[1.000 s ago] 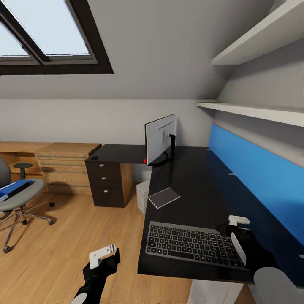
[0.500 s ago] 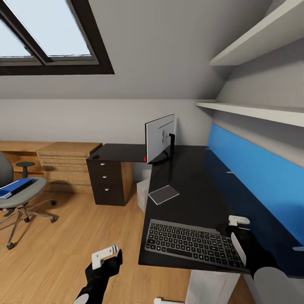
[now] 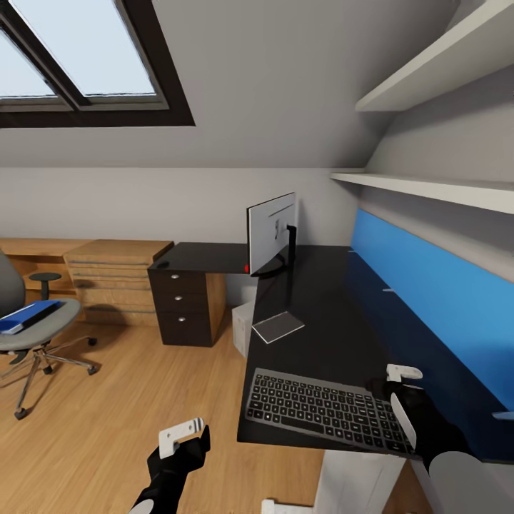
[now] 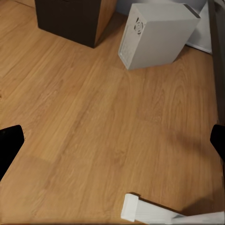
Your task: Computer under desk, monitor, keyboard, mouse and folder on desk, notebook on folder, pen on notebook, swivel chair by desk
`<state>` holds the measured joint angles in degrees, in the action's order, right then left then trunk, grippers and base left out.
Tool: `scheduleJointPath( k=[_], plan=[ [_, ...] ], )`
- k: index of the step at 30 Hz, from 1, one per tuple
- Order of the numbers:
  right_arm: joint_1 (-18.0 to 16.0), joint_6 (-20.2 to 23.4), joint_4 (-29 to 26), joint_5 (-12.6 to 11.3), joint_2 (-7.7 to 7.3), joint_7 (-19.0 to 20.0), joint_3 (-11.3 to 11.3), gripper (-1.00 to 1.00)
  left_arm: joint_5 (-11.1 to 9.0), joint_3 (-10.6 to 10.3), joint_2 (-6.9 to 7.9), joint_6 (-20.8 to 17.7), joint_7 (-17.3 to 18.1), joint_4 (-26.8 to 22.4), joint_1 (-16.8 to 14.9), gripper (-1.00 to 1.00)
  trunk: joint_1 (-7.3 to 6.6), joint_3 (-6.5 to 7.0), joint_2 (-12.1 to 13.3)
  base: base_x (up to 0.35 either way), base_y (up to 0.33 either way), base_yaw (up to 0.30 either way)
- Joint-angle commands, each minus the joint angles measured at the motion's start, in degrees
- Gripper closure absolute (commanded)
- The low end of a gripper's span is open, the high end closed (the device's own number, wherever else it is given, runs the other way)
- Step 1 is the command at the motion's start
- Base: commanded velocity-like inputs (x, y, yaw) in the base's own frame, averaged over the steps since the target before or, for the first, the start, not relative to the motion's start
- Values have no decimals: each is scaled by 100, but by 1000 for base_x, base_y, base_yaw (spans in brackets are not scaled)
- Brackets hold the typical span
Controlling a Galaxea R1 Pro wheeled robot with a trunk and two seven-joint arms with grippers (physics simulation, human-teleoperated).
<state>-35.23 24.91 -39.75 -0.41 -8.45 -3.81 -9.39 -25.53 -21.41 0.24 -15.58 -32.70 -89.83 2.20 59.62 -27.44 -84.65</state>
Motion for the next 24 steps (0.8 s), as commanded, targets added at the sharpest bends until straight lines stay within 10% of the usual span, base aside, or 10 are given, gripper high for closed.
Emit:
scheduleJointPath(
  k=[1,24],
  plan=[
    [-2,32,-11,-8,1,-14,-1,-100,-31,-9,2,-18,-35,-8,-1,-100,-1,-5,-3,-91,58,0],
    [-2,4,-23,-3,-99,-54,-3,-100,-31,-12,11,-16,-40,9,0,-100,-1,-5,-3,36,-31,0]
  ],
)
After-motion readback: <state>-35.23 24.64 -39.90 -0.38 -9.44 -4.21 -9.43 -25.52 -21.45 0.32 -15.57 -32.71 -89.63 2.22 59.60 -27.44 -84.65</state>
